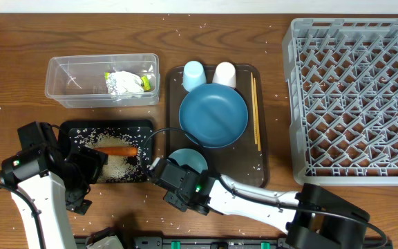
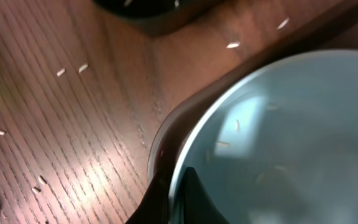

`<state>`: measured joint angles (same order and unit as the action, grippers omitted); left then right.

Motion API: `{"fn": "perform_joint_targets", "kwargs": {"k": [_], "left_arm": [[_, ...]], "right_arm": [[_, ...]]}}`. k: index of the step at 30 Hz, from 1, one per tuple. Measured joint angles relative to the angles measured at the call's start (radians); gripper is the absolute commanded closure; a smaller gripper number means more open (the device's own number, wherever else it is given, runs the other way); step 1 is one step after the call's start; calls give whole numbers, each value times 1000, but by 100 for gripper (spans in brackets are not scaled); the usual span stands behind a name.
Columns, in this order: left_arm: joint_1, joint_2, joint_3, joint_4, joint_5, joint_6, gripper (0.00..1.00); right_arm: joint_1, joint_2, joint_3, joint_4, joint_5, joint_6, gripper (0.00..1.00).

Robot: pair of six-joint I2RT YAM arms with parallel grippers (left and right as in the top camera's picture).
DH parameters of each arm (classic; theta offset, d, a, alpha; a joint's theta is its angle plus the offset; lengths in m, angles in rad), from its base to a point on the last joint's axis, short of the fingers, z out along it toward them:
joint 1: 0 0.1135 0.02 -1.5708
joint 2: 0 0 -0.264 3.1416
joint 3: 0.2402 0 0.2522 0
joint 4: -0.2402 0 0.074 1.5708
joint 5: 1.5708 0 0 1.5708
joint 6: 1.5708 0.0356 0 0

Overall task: Sort waste into correct bins and load items into the dishwasher rack
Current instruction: 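Grasp the rim of the small light blue bowl with the right gripper, then lift the bowl and carry it right into the grey dish rack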

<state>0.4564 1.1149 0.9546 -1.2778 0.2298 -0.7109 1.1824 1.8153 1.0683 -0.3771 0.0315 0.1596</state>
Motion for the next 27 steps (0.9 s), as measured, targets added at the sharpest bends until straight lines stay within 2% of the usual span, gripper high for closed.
{"fn": "perform_joint_targets", "kwargs": {"k": [8,18,23,27], "left_arm": [[0,0,0,0,0,0,2],[0,0,0,0,0,0,2],[0,0,0,0,0,0,2],[0,0,0,0,0,0,2]], "right_arm": [[0,1,114,-169,-2,1,99],[-15,0,343,-384,-43,15,99],[-99,-62,358,-438,-85,16,99],[-255,-178,359,-488,-141,16,99]]}}
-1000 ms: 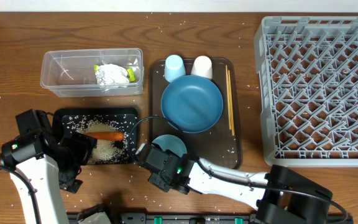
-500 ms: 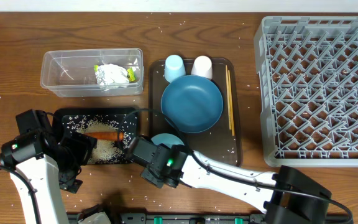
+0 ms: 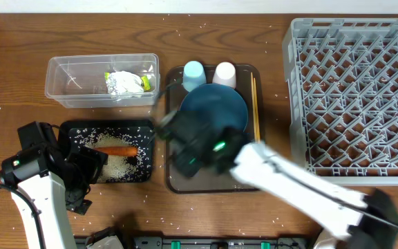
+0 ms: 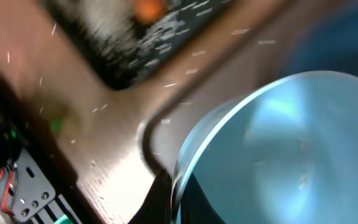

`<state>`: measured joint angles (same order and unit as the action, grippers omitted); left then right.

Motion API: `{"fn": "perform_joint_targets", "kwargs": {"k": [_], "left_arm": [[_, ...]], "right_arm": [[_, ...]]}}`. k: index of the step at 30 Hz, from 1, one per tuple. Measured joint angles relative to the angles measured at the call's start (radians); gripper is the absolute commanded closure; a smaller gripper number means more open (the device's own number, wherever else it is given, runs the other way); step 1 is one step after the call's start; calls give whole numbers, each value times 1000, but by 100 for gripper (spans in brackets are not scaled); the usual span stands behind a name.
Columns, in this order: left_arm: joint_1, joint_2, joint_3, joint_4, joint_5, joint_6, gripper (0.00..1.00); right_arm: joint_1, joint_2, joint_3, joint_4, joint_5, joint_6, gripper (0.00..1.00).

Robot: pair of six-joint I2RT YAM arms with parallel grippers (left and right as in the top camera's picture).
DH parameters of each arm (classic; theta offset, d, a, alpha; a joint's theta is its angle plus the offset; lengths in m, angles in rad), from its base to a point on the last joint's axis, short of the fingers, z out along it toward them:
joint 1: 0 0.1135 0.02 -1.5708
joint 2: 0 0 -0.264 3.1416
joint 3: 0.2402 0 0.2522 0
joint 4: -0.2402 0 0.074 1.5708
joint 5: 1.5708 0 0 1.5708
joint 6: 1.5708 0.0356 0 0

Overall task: Sort waste into correct bins and load items into the dishwasher rack
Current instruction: 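Lift the bowl and carry it right into the grey dish rack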

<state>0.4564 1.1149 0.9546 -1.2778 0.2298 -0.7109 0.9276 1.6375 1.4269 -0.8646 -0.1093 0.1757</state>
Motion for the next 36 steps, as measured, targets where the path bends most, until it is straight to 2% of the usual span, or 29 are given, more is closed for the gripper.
{"fn": "perform_joint_targets", "kwargs": {"k": [9,15,19,23,32,36], "left_arm": [[0,0,0,0,0,0,2],[0,0,0,0,0,0,2],[0,0,0,0,0,0,2],[0,0,0,0,0,0,2],[0,0,0,0,0,0,2],[0,0,0,0,0,0,2]], "right_arm": [[-496,-229,15,-25,-209,-84,99],[-857,-238,16,21,-383,-163,99],[-1032,-203,16,86,-525,-217,99],[-1145,-119,18,172,-666,-243,99],[-1241,175,18,467,-994,-261,99],[-1263,286,18,648,-1113,-182,99]]}}
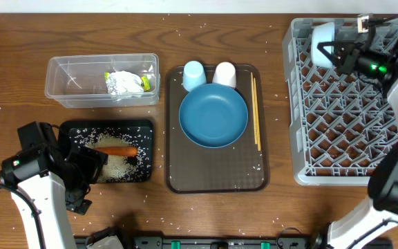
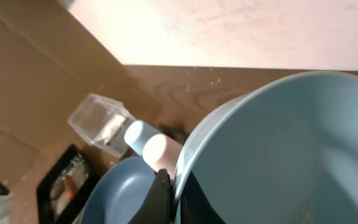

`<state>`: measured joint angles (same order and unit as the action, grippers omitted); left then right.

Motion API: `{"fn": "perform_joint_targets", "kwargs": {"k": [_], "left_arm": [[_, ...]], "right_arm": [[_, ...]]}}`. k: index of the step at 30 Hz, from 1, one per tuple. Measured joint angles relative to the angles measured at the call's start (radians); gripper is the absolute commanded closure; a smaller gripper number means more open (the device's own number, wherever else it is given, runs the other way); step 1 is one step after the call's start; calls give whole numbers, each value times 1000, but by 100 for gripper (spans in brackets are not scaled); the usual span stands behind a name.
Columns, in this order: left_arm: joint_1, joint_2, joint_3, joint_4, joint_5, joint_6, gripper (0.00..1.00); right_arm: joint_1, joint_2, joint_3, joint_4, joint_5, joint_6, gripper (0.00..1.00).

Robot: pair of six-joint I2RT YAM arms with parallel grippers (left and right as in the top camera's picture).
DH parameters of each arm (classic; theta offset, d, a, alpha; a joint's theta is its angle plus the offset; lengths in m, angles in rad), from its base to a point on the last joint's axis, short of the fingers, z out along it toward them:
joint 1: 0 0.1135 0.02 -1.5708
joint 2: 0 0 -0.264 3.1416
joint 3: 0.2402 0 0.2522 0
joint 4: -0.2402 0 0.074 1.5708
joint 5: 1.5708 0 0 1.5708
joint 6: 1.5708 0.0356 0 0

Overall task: Sort waste into correct bins and load items into the dishwasher rack
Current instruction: 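Lift the bowl and carry it right into the grey dish rack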

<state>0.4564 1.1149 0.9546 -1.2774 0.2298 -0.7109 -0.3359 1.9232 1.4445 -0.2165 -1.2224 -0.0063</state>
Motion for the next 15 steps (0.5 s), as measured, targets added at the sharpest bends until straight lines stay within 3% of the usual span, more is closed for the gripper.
{"fn": "perform_joint_targets", "kwargs": {"k": [5,15], "left_arm": [[0,0,0,0,0,0,2],[0,0,0,0,0,0,2]], "right_arm": [[-30,69,0,105,-47,87,99],[-131,100,0,116,-80,153,99]]}}
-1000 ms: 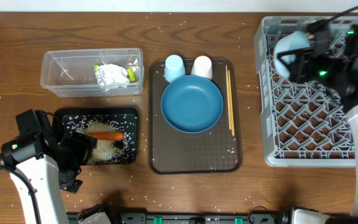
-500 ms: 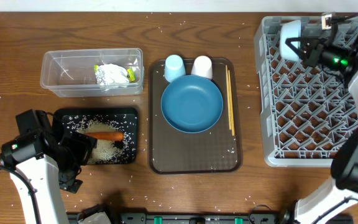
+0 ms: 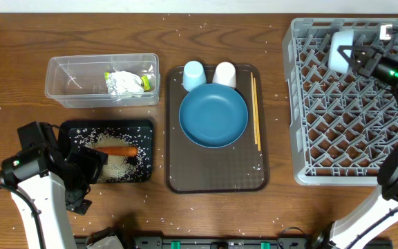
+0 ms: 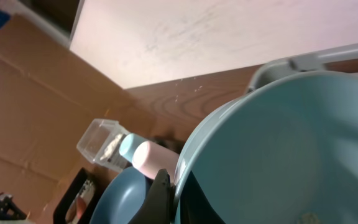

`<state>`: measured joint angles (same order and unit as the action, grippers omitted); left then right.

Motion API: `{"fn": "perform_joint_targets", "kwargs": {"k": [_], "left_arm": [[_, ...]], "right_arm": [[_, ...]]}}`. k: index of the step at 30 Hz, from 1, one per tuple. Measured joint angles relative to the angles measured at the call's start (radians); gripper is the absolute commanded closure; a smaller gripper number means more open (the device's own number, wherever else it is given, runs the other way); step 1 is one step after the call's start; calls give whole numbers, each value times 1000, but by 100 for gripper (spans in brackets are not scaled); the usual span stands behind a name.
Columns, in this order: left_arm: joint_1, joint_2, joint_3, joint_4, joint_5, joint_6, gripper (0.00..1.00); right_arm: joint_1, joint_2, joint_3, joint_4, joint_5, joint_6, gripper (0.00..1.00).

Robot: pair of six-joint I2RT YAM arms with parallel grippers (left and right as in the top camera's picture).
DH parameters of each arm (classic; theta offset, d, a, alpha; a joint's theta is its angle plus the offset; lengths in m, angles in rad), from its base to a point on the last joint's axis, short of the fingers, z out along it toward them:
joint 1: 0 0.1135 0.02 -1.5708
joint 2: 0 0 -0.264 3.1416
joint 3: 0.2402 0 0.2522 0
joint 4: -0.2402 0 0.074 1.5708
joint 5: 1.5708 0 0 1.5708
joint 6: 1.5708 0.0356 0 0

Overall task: Sort waste into correct bins and load items into the dishwasher rack
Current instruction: 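Lift the bowl and carry it right into the grey dish rack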

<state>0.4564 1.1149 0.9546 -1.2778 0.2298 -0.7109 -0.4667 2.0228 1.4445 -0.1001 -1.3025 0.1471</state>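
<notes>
My right gripper point(image 3: 360, 61) is shut on the rim of a light blue bowl point(image 3: 340, 48). It holds the bowl tilted on edge above the far left part of the grey dishwasher rack point(image 3: 365, 149). In the right wrist view the bowl point(image 4: 278, 143) fills the frame, with the right gripper point(image 4: 176, 190) pinching its rim. A blue plate point(image 3: 213, 116), a blue cup point(image 3: 193, 73), a white cup point(image 3: 224, 73) and chopsticks point(image 3: 256, 111) lie on the brown tray point(image 3: 213, 176). My left gripper point(image 3: 90, 164) rests at the near left corner of the black tray point(image 3: 144, 126); its jaws do not show clearly.
The black tray holds rice and a carrot point(image 3: 115, 150). A clear plastic bin point(image 3: 64, 83) at the far left holds a crumpled wrapper point(image 3: 124, 83). Rice grains are scattered over the wooden table point(image 3: 19, 62). The rack fills the right side.
My right gripper has moved the bowl a little to the right and nearer, further in over the rack. The left arm has not moved.
My right gripper was shut on the bowl's rim at the near end of the brown tray. Then it held the bowl raised over the tray. Later the bowl hung at the rack's far left corner, and now it is further in over the rack.
</notes>
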Motion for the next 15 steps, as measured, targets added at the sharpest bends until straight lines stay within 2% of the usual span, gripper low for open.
{"fn": "perform_joint_targets", "kwargs": {"k": [15], "left_arm": [[0,0,0,0,0,0,2]], "right_arm": [[-54,0,0,-15,-7,9,99]]}}
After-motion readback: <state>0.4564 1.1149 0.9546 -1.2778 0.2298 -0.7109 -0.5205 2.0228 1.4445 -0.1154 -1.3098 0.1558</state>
